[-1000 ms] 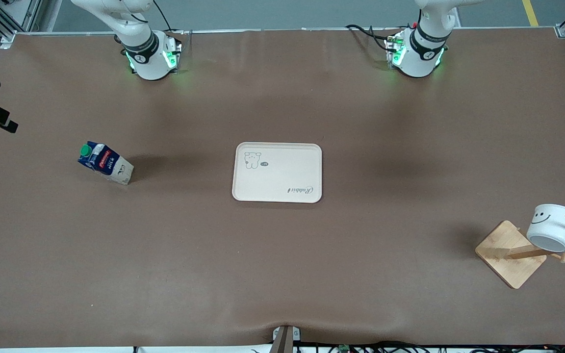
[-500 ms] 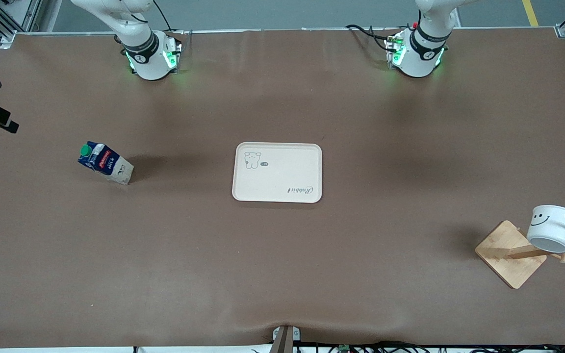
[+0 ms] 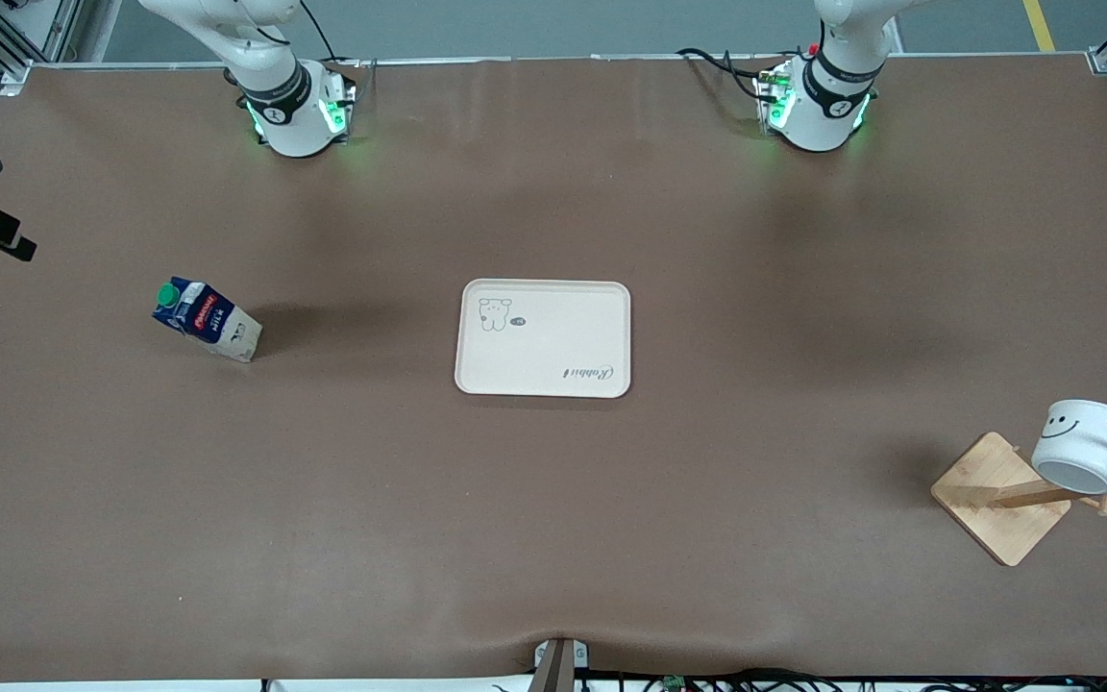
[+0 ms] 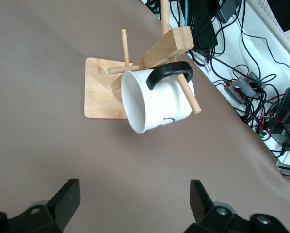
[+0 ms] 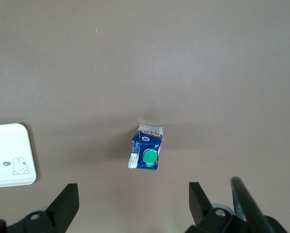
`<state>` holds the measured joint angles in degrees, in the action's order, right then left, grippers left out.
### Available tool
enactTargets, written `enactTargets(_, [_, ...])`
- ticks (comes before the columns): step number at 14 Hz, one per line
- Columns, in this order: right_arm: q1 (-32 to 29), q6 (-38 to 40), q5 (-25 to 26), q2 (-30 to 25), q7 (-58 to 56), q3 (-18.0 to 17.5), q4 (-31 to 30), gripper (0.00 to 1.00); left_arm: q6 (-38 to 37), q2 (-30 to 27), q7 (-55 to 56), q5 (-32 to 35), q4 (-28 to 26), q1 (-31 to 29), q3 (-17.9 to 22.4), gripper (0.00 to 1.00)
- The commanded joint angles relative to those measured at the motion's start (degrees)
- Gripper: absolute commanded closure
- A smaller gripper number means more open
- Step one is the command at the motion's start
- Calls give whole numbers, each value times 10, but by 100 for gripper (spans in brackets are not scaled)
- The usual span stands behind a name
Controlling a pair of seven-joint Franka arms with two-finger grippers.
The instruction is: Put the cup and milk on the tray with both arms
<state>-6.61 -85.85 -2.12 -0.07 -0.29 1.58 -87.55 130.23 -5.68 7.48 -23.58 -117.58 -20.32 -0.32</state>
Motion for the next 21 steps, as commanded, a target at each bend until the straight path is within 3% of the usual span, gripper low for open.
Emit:
enactTargets(1, [-7, 8, 1, 6, 3, -5, 14, 0, 71, 18, -111, -23, -28, -2, -3, 0])
enactTargets(5, [-8, 8, 1, 6, 3, -4, 14, 0, 160, 43, -193, -25, -54, 1, -6, 0])
enactTargets(10, [-8, 8, 1, 7, 3, -4, 14, 0, 254, 87, -310, -154, -56, 9, -40, 6])
enactTargets(12, [-8, 7, 1, 7, 3, -4, 14, 0, 265, 94, -335, -189, -56, 9, -54, 11])
enactTargets(13, [-8, 7, 2, 7, 3, -4, 14, 0, 267, 100, -351, -195, -54, 9, -54, 21])
enactTargets(18, [-7, 8, 1, 8, 3, -4, 14, 0, 278, 132, -399, -220, -26, 15, -55, 23])
enactTargets(21, [-7, 9, 1, 8, 3, -4, 14, 0, 279, 151, -428, -221, -9, 14, -55, 33])
